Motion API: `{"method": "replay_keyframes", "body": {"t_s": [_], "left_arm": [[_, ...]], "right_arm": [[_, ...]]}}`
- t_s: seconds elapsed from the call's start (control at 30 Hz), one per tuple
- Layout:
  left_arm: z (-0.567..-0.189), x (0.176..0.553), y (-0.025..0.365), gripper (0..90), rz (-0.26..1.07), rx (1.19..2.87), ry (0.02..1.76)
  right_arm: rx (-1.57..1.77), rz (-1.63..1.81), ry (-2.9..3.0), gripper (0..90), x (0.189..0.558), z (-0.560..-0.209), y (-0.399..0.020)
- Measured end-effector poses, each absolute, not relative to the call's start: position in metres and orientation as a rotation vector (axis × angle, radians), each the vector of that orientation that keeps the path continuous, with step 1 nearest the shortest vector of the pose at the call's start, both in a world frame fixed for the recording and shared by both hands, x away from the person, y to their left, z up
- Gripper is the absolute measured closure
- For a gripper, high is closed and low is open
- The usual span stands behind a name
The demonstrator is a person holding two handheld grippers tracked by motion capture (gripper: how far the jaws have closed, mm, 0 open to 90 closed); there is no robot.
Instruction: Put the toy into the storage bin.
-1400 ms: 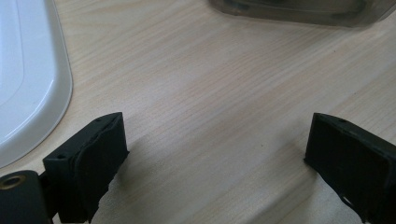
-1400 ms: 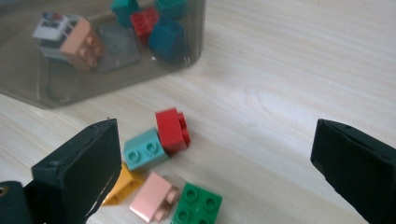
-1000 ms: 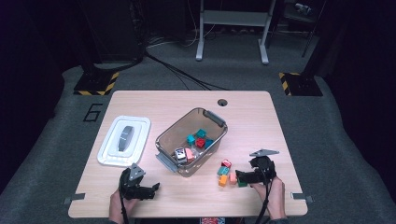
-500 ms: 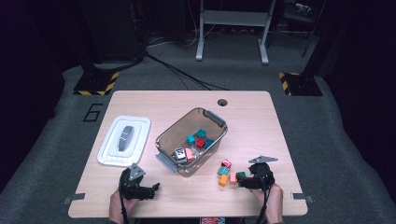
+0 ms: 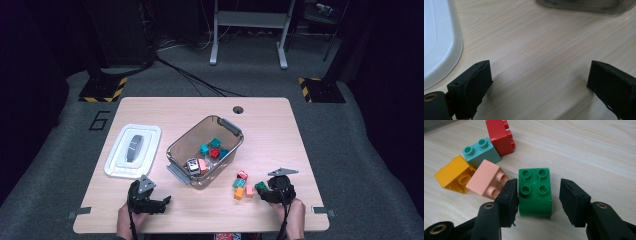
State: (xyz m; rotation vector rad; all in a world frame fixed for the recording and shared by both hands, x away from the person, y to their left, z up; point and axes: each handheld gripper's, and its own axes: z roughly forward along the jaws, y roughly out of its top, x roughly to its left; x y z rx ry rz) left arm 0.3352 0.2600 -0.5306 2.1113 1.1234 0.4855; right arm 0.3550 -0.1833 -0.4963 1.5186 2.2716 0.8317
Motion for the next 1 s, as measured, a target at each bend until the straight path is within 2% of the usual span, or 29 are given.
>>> {"method": "replay_keyframes", "body": {"t_s": [0.27,0.47,1.0], "left_arm": [[-0.531,0.335,0.26,5.3,0.484,2.106,1.129],[-0.531,0.335,0.26,5.3,0.484,2.107,1.128],[-0.531,0.335,0.26,5.3,0.486,2.11,1.125]], "right_arm": [[1.554,0.781,2.296,46.3,0.369,-0.497,-0.175],[1.537,0.753,2.318,57.6,0.373,-0.497,-0.169],[1.539,0.741,2.329,58.3,0.377,-0.498,-0.169]]}}
